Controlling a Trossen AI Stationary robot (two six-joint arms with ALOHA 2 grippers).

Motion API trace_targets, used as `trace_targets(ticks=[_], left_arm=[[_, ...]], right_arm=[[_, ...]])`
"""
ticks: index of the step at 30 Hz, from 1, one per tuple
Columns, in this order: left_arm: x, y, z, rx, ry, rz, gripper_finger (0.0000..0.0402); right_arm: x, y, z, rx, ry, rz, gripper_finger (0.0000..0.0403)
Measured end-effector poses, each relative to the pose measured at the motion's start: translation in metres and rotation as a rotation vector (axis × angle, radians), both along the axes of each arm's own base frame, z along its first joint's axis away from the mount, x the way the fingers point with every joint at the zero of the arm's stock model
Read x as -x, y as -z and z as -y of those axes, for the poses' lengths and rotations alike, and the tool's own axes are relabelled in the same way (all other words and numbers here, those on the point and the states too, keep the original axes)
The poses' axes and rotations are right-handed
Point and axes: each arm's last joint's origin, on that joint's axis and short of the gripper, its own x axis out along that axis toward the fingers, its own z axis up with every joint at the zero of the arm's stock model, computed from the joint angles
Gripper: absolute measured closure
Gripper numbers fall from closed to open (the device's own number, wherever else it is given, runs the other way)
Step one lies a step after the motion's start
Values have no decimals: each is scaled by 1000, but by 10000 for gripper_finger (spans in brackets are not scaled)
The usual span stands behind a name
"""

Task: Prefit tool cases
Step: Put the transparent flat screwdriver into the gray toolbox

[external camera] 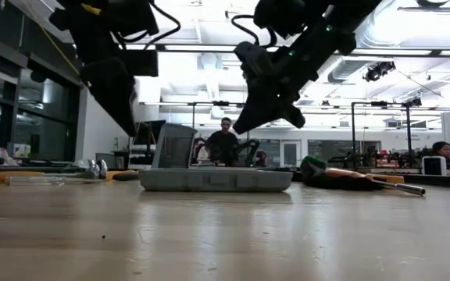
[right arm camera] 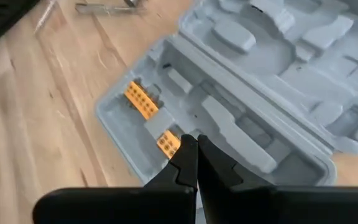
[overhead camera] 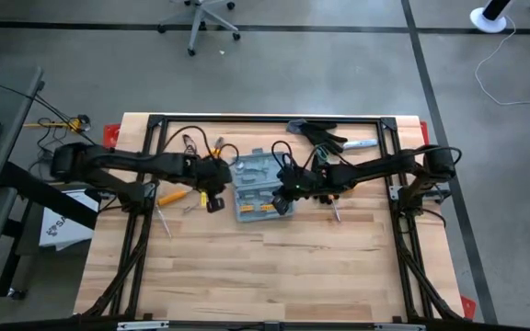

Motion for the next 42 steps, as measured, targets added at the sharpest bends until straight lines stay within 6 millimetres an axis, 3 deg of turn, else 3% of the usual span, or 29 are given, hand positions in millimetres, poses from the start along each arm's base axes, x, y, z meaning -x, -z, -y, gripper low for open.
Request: trace_targets(ticks=[4, 8, 14, 20, 28, 36, 42], left_arm=[[11, -2, -8, 77, -19, -47, 401], [31, 12, -10, 149, -46, -119, 400], [54, 23, -10, 201, -184, -61, 369], [64, 11, -15, 207, -287, 23, 312], [77, 13, -9, 235, -256, -85, 245], [73, 16, 2, 236, -303, -91, 238], [79, 34, 11, 201, -361, -110, 240]], right_arm=[[4, -7, 0, 10, 9, 0, 403], [10, -9, 1, 36, 9, -44, 403], [15, -8, 1, 49, 19, -96, 403], [15, -8, 1, 54, 13, -94, 403], [16, -7, 1, 70, 6, -110, 403], [19, -5, 2, 82, 10, -146, 403], [19, -5, 2, 105, 13, -151, 403]])
